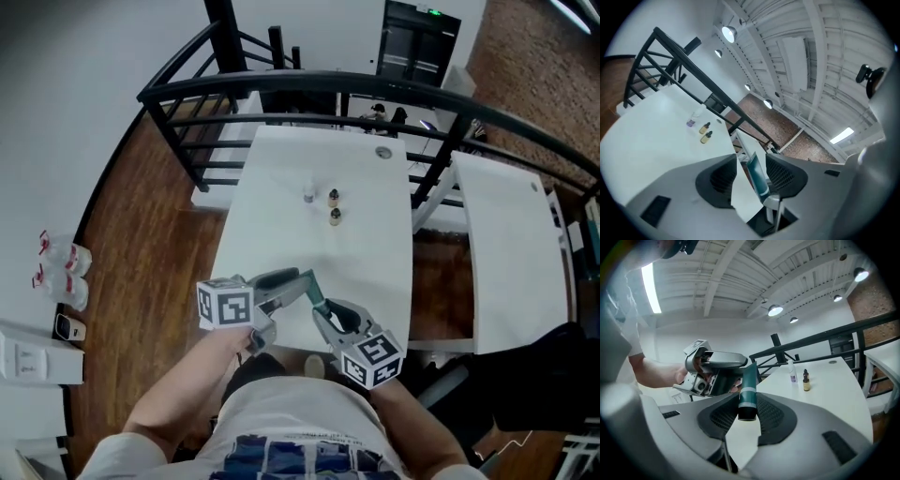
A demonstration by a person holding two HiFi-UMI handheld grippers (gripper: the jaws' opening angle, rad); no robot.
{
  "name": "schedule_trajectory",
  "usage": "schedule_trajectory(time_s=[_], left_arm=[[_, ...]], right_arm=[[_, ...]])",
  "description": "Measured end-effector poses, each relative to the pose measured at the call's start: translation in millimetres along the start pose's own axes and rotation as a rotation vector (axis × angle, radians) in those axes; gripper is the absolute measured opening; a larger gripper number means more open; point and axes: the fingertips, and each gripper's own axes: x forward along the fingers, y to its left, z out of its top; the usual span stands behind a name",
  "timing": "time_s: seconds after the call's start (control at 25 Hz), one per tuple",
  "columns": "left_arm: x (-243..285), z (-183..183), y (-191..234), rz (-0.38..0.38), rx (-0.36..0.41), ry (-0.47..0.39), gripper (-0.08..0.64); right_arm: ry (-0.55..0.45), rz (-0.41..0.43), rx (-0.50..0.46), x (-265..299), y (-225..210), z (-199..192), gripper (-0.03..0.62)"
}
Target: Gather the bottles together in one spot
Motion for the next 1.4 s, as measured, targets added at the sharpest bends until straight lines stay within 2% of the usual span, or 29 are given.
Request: schedule_trajectory(time_s=[0.08,0.16,0.24,0.36,0.48,0.6,0.8,0.88,1.2,1.4], left_arm=[[12,-1,-9,-0.048,0.002,0.013,0.169],[18,-6,-12,-0.063,0.011,0.035,0.105],[21,-7,-11,-0.075,0.028,0.053,0.086],[23,-2,-13,-0.105,0.096,0.081,0.067],[22,13,-8,-0.101,0.158,0.092,0.049],[23,42,8,-0.049,0.254,0.066,0.048],[39,83,59,0.114,0.535,0.058,0.048],[47,94,81,0.174,0.607,0.049,0.048],[92,119,160,0.293,0.722,-0.002,0.049],[119,123,205,0.316,0.66,-0.039,0.049]], right_arm=[[-0.012,0.002,-0.008,-6,-1,2,0.13],[-0.016,-0.009,-0.008,-10,-3,0,0.13],[-0.013,-0.023,-0.013,-8,-6,-1,0.13],[0.008,-0.055,-0.031,-1,-11,-4,0.13],[0.047,-0.14,-0.05,4,-22,-5,0.137],[0.072,-0.223,-0.039,3,-39,-2,0.186],[0.085,-0.338,0.019,-10,-58,0,0.186],[0.091,-0.391,0.039,-17,-64,-2,0.186],[0.111,-0.564,0.148,-48,-79,-12,0.192],[0.132,-0.662,0.196,-72,-81,-23,0.192]])
